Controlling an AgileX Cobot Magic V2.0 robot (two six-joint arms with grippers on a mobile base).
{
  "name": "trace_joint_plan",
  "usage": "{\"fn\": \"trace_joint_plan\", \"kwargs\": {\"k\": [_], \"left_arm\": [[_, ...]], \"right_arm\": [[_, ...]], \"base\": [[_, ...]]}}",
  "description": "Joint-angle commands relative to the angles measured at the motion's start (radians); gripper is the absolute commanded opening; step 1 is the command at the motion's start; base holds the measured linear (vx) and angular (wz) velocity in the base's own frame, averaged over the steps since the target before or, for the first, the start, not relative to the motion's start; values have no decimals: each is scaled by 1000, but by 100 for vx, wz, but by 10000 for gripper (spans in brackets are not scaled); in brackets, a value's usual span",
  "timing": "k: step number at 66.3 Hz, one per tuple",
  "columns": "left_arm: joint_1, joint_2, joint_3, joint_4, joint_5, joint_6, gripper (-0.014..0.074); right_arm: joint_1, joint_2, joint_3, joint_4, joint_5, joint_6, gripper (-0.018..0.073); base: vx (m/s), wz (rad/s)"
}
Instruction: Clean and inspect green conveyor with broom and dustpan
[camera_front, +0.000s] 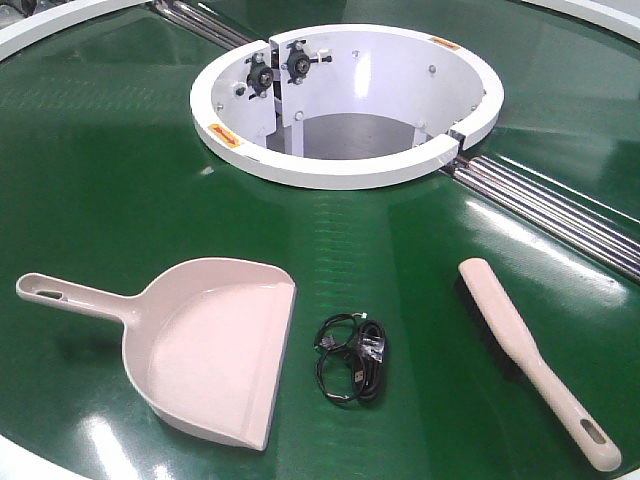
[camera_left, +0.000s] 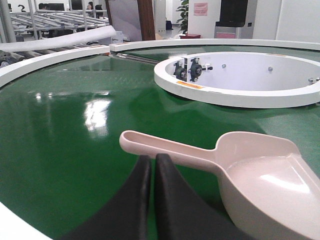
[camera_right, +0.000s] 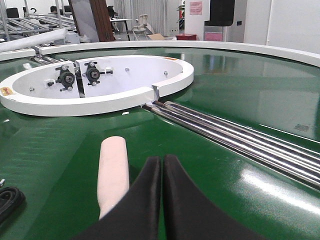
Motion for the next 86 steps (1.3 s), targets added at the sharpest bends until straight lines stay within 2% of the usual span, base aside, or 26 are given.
{"fn": "trace_joint_plan", "kwargs": {"k": [1, 72, 78, 86], "left_arm": [[2, -14, 31, -8, -67, -11, -6], [2, -14, 31, -8, -74, -11, -6], [2, -14, 30, -8, -154, -11, -6], [2, -14, -3, -7, -351, -3, -6]], "right_arm": [[-4, -12, 20, -12, -77, -3, -10], [-4, -12, 20, -12, -77, -3, -10], [-4, -12, 20, -12, -77, -3, -10], [-4, -12, 20, -12, -77, -3, -10]], "base": [[0, 0], [0, 0], [0, 0], [0, 0]]}}
